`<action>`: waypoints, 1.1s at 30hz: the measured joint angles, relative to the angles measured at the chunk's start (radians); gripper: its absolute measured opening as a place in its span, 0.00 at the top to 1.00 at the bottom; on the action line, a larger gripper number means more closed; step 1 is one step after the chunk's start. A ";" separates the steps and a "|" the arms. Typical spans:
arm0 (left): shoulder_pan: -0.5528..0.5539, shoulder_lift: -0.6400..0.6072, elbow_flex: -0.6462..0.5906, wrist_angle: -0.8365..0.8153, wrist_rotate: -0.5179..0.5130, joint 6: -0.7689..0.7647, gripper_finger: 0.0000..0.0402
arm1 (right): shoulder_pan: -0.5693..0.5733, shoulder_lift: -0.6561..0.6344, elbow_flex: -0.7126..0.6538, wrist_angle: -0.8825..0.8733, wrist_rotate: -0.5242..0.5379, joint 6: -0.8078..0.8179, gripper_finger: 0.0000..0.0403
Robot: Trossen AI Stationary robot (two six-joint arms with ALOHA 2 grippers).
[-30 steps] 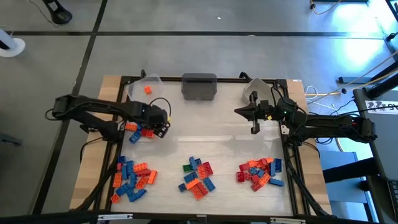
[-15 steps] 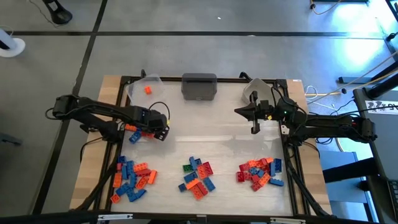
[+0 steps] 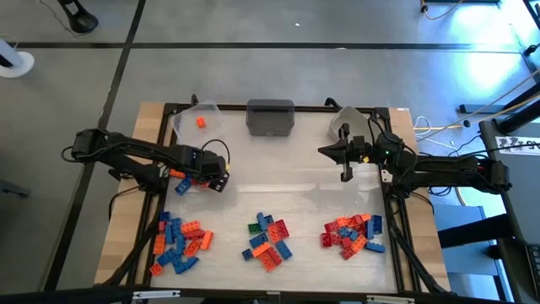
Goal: Sort blocks by size
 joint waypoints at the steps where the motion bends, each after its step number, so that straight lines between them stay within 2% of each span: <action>1: 0.000 0.000 -0.005 0.003 0.000 0.000 0.46 | 0.000 0.000 0.000 0.000 0.000 0.000 0.99; 8: -0.001 -0.005 -0.069 0.073 -0.004 -0.018 0.46 | 0.000 0.000 0.000 0.000 0.000 0.000 0.99; 15: -0.002 -0.003 -0.073 0.081 -0.034 0.012 0.48 | 0.000 0.000 0.000 0.001 0.000 0.000 0.99; 25: -0.002 -0.001 -0.075 0.069 -0.070 0.094 0.74 | 0.000 0.000 0.000 0.002 0.000 0.000 0.99; 33: -0.002 0.000 -0.076 0.076 -0.092 0.249 0.96 | 0.000 0.000 0.000 0.002 0.000 0.000 0.99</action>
